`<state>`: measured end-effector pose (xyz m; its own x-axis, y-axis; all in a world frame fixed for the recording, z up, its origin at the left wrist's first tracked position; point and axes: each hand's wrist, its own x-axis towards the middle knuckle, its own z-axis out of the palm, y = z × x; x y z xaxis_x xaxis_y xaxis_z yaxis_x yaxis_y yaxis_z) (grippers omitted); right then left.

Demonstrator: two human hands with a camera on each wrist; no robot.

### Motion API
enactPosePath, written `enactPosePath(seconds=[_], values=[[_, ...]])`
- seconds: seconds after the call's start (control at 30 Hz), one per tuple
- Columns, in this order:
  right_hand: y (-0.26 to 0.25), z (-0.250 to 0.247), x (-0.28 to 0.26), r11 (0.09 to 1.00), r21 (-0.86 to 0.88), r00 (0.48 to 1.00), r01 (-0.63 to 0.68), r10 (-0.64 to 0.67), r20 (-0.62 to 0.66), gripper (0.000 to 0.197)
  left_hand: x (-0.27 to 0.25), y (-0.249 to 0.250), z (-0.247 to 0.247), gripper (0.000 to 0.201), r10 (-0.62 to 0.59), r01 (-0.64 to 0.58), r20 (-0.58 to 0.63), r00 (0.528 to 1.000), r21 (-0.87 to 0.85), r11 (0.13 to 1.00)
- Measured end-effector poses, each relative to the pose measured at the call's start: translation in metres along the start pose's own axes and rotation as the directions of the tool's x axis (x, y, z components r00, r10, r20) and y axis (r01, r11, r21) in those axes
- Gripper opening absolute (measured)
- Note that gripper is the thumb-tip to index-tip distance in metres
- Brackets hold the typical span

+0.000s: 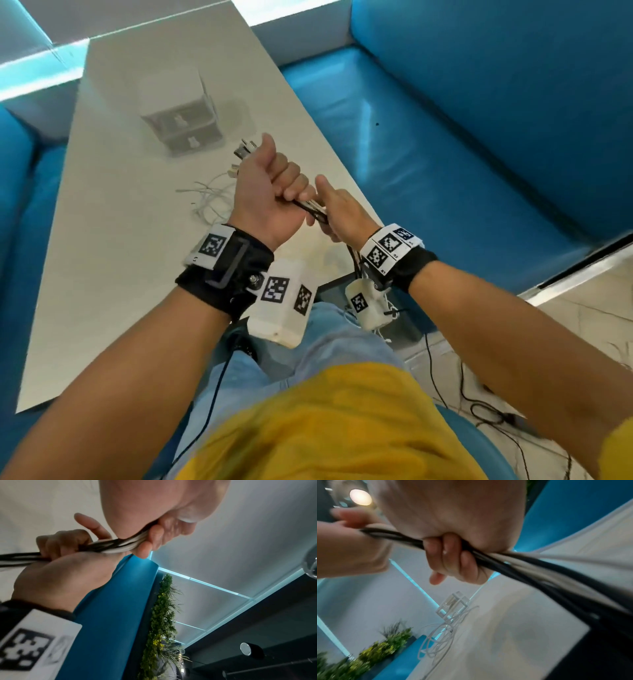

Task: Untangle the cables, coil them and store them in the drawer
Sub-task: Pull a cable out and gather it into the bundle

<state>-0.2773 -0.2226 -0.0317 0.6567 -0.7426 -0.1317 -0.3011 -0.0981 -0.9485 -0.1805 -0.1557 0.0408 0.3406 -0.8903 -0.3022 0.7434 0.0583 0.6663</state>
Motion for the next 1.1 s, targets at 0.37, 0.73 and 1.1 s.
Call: enactPosePath(seconds=[0.37,0.73,1.1], values=[[-0.018,0.035,0.008,0.914,-0.405,0.902,0.015,0.163,0.401,0.056,0.008,0.038,-0.083,0.052,0.244,-0.161,-0.350,0.904,0.250,0.955],[-0.049,0.061,0.043,0.695,-0.633,0.886,0.342,-0.013,0.464,0.011,-0.016,0.071,-0.148,0.033,0.564,-0.185,-0.407,0.719,0.669,0.719],[-0.036,0.092,0.060,0.452,-0.762,0.867,0.463,-0.055,0.495,0.014,-0.031,0.070,-0.169,0.039,0.446,-0.137,-0.386,0.808,0.612,0.779]])
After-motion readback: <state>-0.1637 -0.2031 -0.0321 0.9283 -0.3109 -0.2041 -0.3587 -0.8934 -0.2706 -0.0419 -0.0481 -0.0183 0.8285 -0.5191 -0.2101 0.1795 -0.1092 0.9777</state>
